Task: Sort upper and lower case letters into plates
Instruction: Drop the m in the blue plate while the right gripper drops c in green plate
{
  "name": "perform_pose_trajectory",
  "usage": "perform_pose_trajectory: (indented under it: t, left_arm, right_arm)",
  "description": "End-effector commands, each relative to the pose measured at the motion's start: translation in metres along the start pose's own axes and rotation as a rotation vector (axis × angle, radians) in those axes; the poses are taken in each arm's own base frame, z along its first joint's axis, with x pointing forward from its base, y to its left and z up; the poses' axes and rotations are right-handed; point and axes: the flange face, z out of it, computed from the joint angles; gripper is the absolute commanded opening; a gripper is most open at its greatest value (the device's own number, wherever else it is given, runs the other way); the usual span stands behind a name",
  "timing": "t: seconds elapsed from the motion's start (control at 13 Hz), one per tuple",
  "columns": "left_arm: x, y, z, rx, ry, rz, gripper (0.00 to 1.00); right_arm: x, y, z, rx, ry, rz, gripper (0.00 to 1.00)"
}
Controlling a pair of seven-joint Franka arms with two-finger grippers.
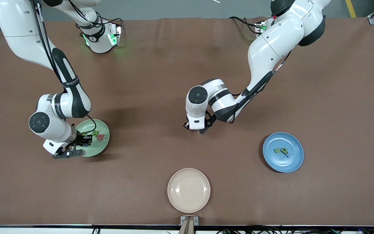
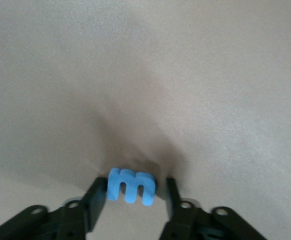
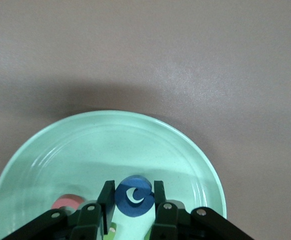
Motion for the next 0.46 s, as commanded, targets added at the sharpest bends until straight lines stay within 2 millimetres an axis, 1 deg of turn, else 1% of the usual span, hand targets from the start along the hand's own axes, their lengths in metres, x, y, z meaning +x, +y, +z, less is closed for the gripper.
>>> perform_pose_trajectory:
  t: [0.0, 0.08, 0.15, 0.23, 0.31, 0.38]
  left_arm:
    - [-0.006, 0.000, 0.005, 0.009, 0.009, 0.010, 0.15]
    - [-0.002, 0.002, 0.001, 0.004, 0.016, 0.008, 0.06]
    - [0.012, 0.007, -0.014, -0.017, 0.015, -0.020, 0.03]
    - [0.040, 0.010, -0.032, -0.041, 0.031, -0.050, 0.03]
    - [0.061, 0.011, -0.041, -0.054, 0.038, -0.063, 0.03]
    - [0.073, 0.014, -0.051, -0.072, 0.044, -0.050, 0.03]
  right_arm:
    - [-0.008, -0.006, -0.002, 0.017, 0.008, -0.005, 0.43]
    - [-0.006, -0.007, -0.003, 0.017, 0.011, -0.005, 0.99]
    - [-0.004, -0.007, -0.006, 0.016, 0.014, -0.004, 1.00]
    - [-0.001, -0.008, -0.012, 0.017, 0.010, -0.005, 1.00]
    - [0.007, -0.011, -0.025, 0.021, -0.014, -0.004, 1.00]
    - [0.013, -0.009, -0.040, 0.023, -0.049, 0.008, 1.00]
